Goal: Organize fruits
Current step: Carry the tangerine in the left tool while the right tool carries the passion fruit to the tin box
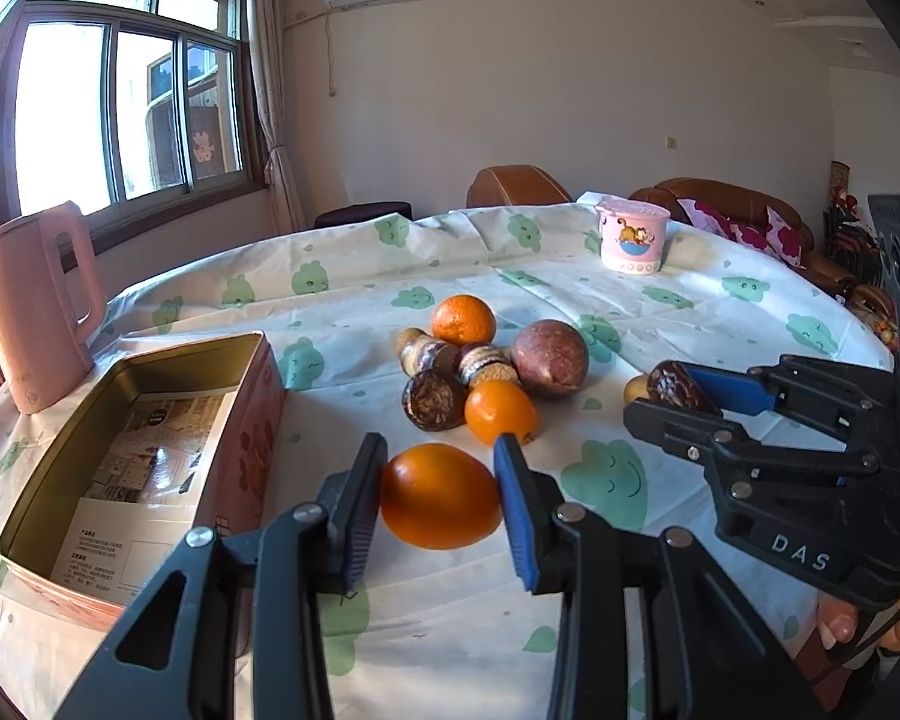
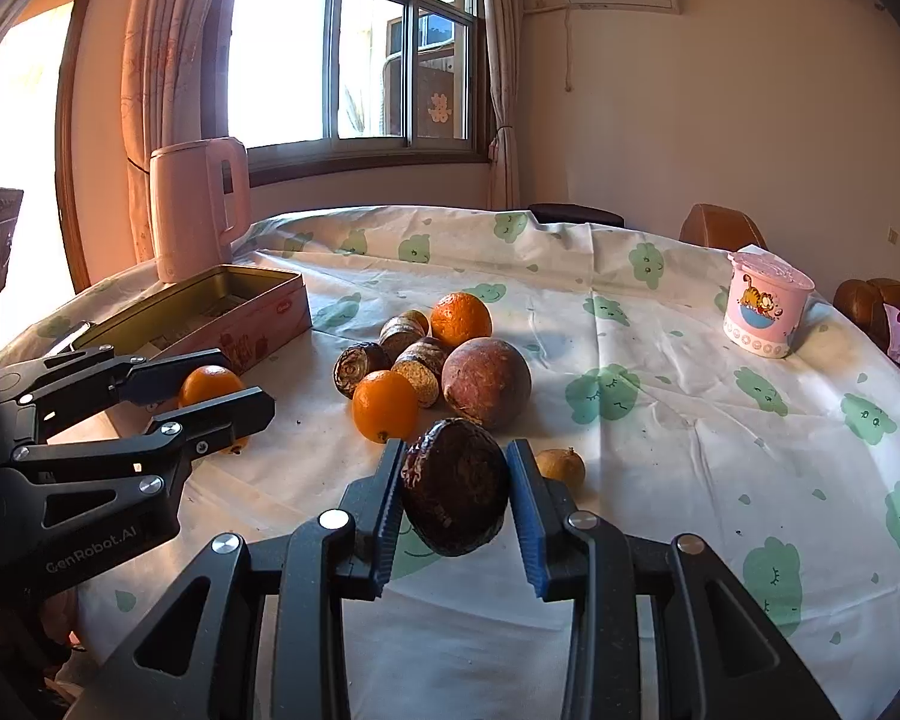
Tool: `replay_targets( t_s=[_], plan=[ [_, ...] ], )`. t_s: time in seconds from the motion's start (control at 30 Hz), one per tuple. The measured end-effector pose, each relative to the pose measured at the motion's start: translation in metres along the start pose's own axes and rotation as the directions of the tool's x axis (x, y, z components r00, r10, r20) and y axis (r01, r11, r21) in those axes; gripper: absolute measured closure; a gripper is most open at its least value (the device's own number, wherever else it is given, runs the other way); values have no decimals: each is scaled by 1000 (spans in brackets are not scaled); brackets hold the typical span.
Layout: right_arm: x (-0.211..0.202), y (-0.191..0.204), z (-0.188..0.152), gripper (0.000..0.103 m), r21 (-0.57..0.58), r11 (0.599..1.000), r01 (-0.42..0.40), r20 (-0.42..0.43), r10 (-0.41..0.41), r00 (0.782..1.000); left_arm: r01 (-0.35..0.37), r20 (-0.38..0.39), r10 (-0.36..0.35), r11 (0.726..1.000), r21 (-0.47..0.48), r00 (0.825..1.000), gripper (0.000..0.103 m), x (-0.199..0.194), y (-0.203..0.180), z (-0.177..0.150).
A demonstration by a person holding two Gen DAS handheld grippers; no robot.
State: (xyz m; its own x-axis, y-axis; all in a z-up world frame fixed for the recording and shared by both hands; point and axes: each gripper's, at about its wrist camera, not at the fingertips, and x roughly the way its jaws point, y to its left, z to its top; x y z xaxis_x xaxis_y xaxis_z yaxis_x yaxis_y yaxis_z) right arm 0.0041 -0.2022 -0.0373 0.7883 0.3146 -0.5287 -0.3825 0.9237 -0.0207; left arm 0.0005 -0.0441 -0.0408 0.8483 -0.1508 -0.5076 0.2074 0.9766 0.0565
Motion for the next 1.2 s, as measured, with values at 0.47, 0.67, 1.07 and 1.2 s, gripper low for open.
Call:
replay_targets(
  t_s=[0.47,0.67,1.07,1.2],
  plan=[
    [-8,1,-1,68,-8,1000,-2,55,2,999,-42,62,42,999,-3,997,64,-9,0,0],
    [-11,1,-3,68,-13,1000,-3,74,4,997,-49,90,51,999,-18,995,64,-13,1,0],
    [-14,2,-4,68,-22,1000,5,95,-3,995,-59,128,62,998,-24,990,64,-19,2,-1],
    [-16,2,-4,68,-26,1000,4,106,-2,994,-64,148,68,997,-33,987,64,-22,3,-1]
  ],
)
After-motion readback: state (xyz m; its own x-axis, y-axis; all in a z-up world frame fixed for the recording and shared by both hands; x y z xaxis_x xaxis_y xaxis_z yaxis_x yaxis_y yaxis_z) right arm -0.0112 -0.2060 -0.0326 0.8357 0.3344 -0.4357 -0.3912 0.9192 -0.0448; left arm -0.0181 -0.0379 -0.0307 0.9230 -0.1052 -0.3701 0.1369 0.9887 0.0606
